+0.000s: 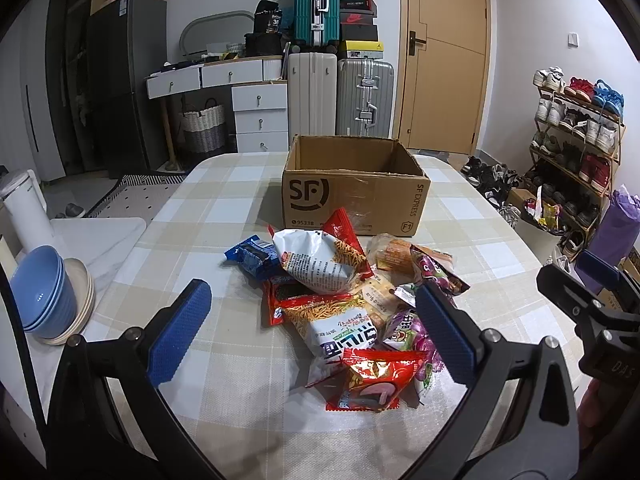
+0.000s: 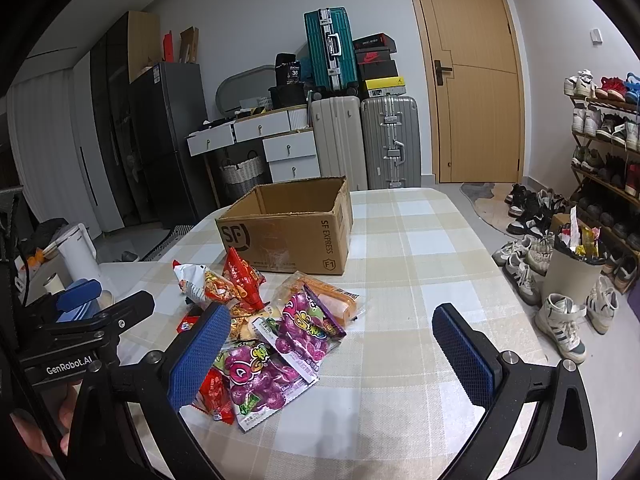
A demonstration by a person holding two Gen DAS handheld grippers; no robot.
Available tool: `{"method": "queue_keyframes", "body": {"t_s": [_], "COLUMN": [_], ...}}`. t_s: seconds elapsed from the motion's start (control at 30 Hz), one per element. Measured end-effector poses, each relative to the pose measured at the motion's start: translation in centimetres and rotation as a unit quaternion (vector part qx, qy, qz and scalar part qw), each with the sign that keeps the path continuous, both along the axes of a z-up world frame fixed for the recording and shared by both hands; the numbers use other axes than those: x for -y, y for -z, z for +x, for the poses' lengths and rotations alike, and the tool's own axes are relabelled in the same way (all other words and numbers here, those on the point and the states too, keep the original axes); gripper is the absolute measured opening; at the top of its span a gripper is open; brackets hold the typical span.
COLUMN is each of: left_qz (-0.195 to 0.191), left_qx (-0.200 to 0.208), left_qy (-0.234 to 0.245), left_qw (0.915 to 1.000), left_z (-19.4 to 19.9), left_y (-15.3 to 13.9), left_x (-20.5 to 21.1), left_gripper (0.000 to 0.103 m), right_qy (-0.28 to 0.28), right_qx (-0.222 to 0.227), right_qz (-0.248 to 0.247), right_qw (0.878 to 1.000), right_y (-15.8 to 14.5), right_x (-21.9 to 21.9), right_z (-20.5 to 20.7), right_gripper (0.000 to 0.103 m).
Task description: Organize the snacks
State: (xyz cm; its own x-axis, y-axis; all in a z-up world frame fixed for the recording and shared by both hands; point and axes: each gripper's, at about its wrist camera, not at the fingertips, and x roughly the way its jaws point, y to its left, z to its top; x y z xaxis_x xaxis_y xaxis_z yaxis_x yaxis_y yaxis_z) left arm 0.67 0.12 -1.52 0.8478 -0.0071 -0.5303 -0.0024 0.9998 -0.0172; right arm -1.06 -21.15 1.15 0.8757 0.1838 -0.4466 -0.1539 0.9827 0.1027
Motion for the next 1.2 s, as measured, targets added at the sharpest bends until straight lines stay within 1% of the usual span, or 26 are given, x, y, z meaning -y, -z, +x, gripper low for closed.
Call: {"method": "queue_keyframes", "body": {"t_s": [0.07,0.13,0.17,0.23,0.27,0.33,0.37,0.4,0.43,0.5,0.53,0.63,0.67,0.7,0.77,0.87,0.9,0.93,0.97,1.0,1.03,1.1,1.13,1.2], "left_qz": [-0.002,-0.025,-0.032,-0.063,-0.069,-0.087,-0.097,-0.090,-0.096,-0.105,-0.114,-0.118,-0.122,-0.126,-0.134,-0.143,-0.144,-0.143,-0.140,-0.139,-0.138,-0.139,-0.141,-0.150], "left_qx": [-0.001,-0.010,-0.012,-0.023,-0.024,-0.009,-0.008,0.014,0.032,0.054,0.050,-0.009,-0.020,-0.035,-0.064,-0.089,-0.097,-0.100,-0.101,-0.102,-0.103,-0.099,-0.097,-0.094], "left_qy": [-0.001,-0.006,-0.010,-0.016,-0.021,-0.028,-0.032,-0.031,-0.030,-0.030,-0.029,-0.043,-0.047,-0.051,-0.058,-0.062,-0.062,-0.063,-0.063,-0.063,-0.062,-0.064,-0.065,-0.065], "left_qw": [1.0000,0.9996,0.9994,0.9976,0.9971,0.9958,0.9947,0.9954,0.9944,0.9926,0.9918,0.9920,0.9912,0.9901,0.9871,0.9838,0.9828,0.9827,0.9830,0.9830,0.9831,0.9832,0.9831,0.9821], "left_z": [0.1,0.0,0.1,0.4,0.6,1.0,1.2,1.2,1.3,1.4,1.5,1.9,2.0,2.1,2.4,2.4,2.4,2.3,2.4,2.4,2.4,2.4,2.3,2.3], "left_y": [0.1,-0.6,-0.6,-0.6,-0.5,-0.5,-0.6,-0.7,-0.7,-0.6,-0.5,0.1,0.3,0.5,0.9,1.2,1.2,1.1,1.1,1.1,1.1,1.2,1.2,1.3], "left_x": [0.1,-0.5,-0.8,-1.8,-2.3,-3.7,-4.3,-5.0,-5.7,-7.2,-7.9,-9.3,-9.7,-10.0,-10.2,-10.4,-10.3,-10.2,-10.2,-10.1,-10.1,-10.2,-10.3,-10.7], "left_gripper": [0.102,0.102,0.102,0.102,0.102,0.102,0.102,0.102,0.102,0.102,0.102,0.102,0.102,0.102,0.102,0.102,0.102,0.102,0.102,0.102,0.102,0.102,0.102,0.102], "right_qy": [-0.001,-0.005,-0.006,-0.011,-0.016,-0.038,-0.054,-0.069,-0.083,-0.117,-0.135,-0.190,-0.207,-0.216,-0.226,-0.231,-0.231,-0.227,-0.222,-0.218,-0.215,-0.204,-0.197,-0.184], "right_qx": [-0.003,-0.007,-0.009,-0.017,-0.022,-0.036,-0.046,-0.059,-0.070,-0.097,-0.110,-0.155,-0.169,-0.176,-0.178,-0.175,-0.179,-0.182,-0.185,-0.191,-0.195,-0.202,-0.207,-0.217], "right_qz": [-0.001,0.000,-0.001,-0.009,-0.010,-0.003,0.001,0.002,0.002,0.004,0.008,0.023,0.020,0.014,0.003,-0.012,-0.013,-0.015,-0.018,-0.021,-0.023,-0.030,-0.031,-0.035], "right_qw": [1.000,1.000,1.000,1.000,1.000,0.999,0.997,0.996,0.994,0.988,0.985,0.969,0.963,0.960,0.958,0.957,0.956,0.957,0.957,0.957,0.957,0.957,0.958,0.958], "right_y": [0.1,0.2,0.2,0.4,0.5,0.9,1.3,1.6,1.9,2.9,3.2,4.8,5.4,5.8,6.2,6.3,6.4,6.6,6.8,7.0,7.2,7.7,7.9,8.2], "right_x": [-0.1,-0.2,-0.3,-0.7,-0.8,-1.1,-1.4,-1.7,-2.1,-3.2,-3.7,-5.8,-6.9,-7.8,-9.1,-10.8,-11.2,-11.6,-11.9,-12.3,-12.5,-13.0,-13.2,-13.1], "right_z": [0.0,0.1,0.2,0.5,0.7,1.0,1.2,1.5,1.8,2.4,2.6,3.2,3.2,3.3,3.0,2.6,2.7,2.9,3.2,3.5,3.9,4.6,4.9,5.1], "right_gripper": [0.103,0.103,0.103,0.103,0.103,0.103,0.103,0.103,0.103,0.103,0.103,0.103,0.103,0.103,0.102,0.102,0.099,0.098,0.094,0.089,0.086,0.077,0.075,0.064]}}
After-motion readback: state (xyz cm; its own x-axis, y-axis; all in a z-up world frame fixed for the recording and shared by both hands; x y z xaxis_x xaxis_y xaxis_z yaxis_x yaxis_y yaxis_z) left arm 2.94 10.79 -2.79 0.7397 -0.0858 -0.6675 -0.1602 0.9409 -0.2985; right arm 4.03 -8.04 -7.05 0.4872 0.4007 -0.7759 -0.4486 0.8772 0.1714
